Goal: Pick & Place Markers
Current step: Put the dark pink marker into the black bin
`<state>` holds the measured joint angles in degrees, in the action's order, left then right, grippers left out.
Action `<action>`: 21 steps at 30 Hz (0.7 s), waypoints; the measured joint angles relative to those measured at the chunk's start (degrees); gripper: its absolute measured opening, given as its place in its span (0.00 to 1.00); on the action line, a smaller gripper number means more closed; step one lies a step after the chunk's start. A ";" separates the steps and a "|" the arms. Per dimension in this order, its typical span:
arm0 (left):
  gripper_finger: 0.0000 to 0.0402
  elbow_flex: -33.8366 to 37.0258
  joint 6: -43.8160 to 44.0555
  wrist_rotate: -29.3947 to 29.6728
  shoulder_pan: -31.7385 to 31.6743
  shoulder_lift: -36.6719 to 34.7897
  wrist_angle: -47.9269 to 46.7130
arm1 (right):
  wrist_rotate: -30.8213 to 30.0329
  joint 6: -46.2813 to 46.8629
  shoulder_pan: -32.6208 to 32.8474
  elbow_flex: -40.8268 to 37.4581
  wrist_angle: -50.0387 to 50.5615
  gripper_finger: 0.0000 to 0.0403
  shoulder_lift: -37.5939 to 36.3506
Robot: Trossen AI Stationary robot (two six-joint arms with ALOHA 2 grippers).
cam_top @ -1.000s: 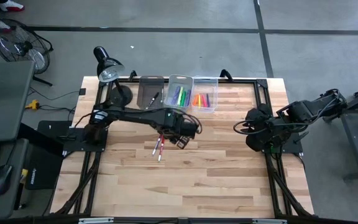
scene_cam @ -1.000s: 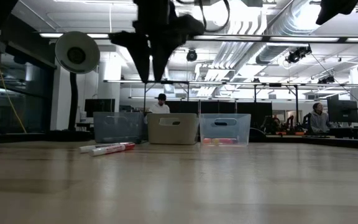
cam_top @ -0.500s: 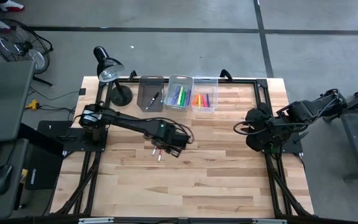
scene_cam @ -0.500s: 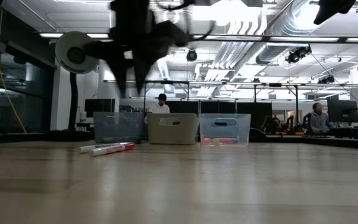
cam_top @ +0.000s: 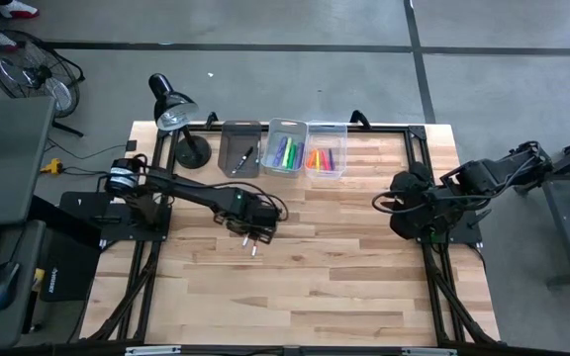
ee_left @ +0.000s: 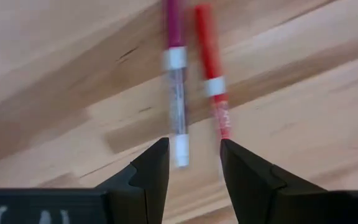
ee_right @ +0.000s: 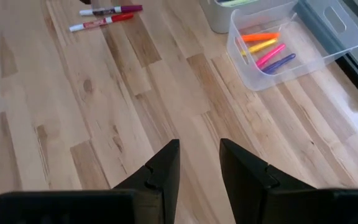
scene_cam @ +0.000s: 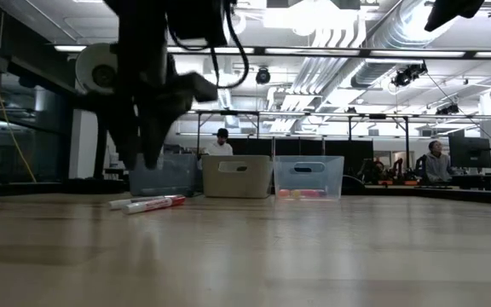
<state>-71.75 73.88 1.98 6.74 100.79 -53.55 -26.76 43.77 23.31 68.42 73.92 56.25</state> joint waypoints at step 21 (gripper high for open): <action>0.36 7.76 -0.08 -1.53 -0.77 0.29 8.48 | -0.12 2.24 0.00 0.00 -1.77 0.26 0.00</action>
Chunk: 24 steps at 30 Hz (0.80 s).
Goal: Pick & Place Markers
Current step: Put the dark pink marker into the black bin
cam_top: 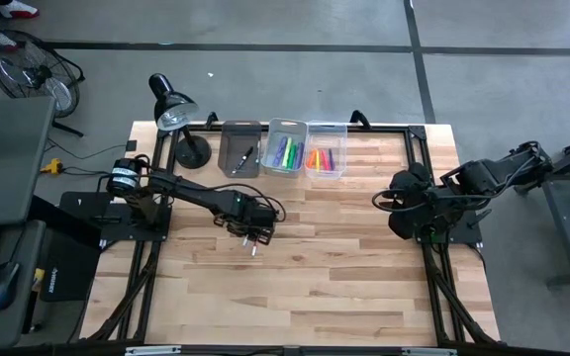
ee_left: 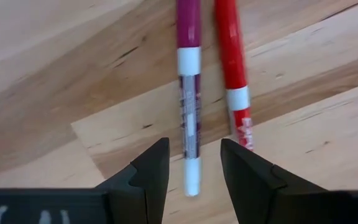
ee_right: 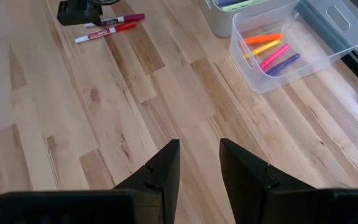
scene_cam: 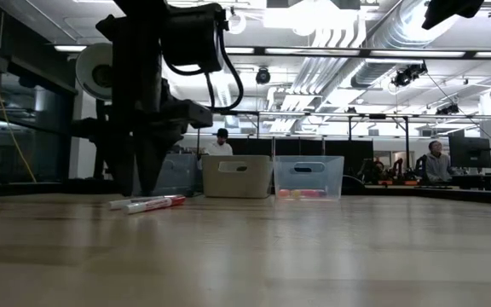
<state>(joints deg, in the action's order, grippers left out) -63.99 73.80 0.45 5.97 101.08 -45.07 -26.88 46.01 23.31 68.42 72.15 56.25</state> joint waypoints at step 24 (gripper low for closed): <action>0.35 2.11 -5.03 -4.91 -2.02 3.98 2.58 | 0.89 -1.06 0.00 0.00 0.01 0.26 0.00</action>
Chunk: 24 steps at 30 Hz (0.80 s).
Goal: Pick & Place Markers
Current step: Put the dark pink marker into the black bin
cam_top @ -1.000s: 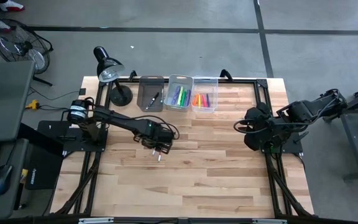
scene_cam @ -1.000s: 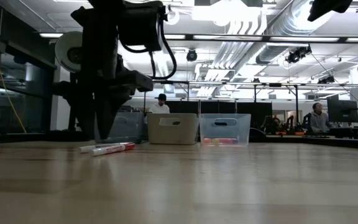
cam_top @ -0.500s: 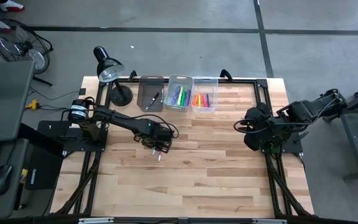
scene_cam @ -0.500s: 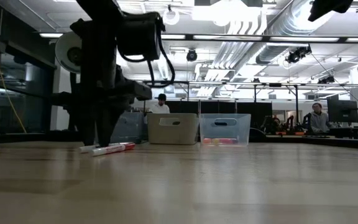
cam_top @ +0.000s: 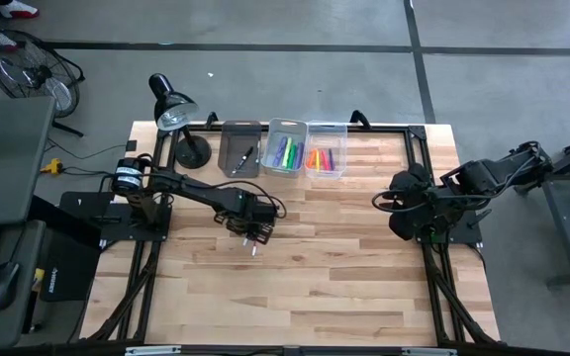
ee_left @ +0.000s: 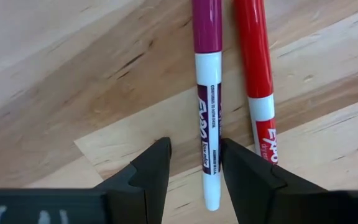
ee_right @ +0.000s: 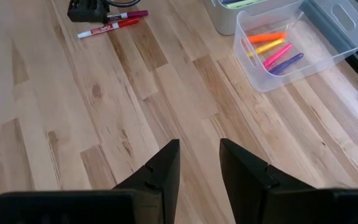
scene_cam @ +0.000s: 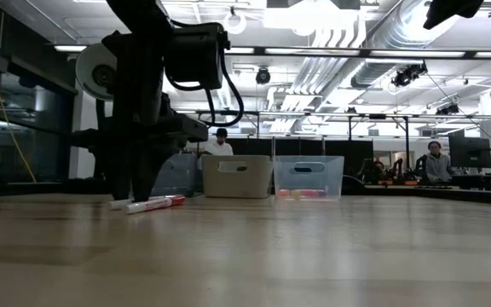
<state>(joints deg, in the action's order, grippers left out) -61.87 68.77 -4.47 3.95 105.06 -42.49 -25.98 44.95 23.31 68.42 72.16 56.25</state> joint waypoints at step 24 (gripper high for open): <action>0.10 -1.57 2.60 0.03 0.21 0.25 -0.55 | 0.22 -1.51 0.00 0.00 0.02 0.26 0.00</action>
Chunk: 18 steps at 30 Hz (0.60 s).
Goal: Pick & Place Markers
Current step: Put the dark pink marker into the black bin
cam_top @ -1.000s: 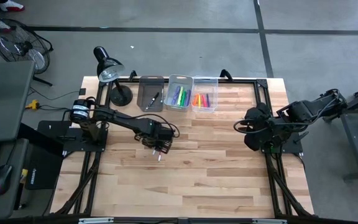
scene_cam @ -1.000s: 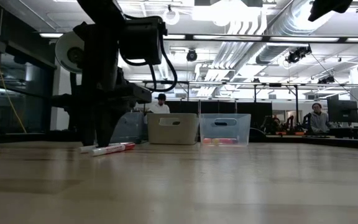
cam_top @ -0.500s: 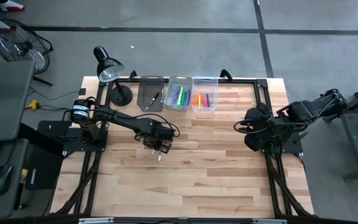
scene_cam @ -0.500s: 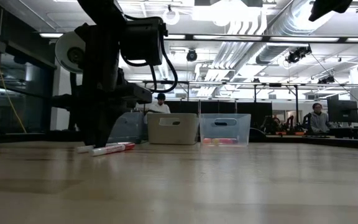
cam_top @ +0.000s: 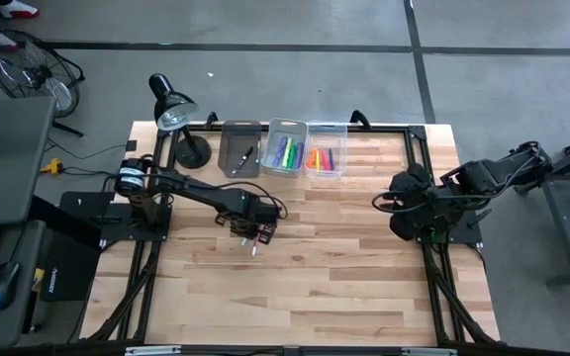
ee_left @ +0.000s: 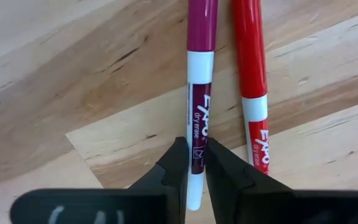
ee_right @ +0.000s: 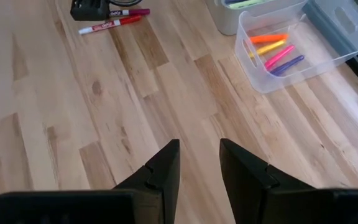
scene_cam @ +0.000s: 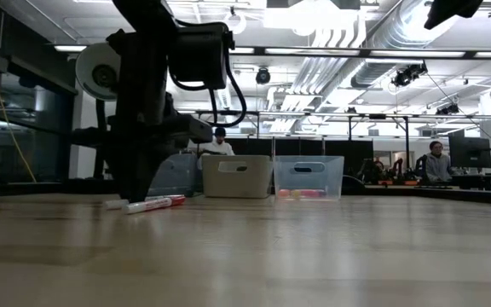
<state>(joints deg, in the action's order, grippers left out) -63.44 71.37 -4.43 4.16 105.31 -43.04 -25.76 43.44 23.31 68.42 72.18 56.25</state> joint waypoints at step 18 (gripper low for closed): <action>0.09 -4.15 -1.95 0.93 0.05 -0.42 -5.99 | -3.03 3.08 4.58 0.00 5.49 0.26 -1.90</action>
<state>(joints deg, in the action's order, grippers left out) -67.59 69.42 -3.50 4.21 104.89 -49.03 -28.79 46.52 27.89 68.42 77.67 54.35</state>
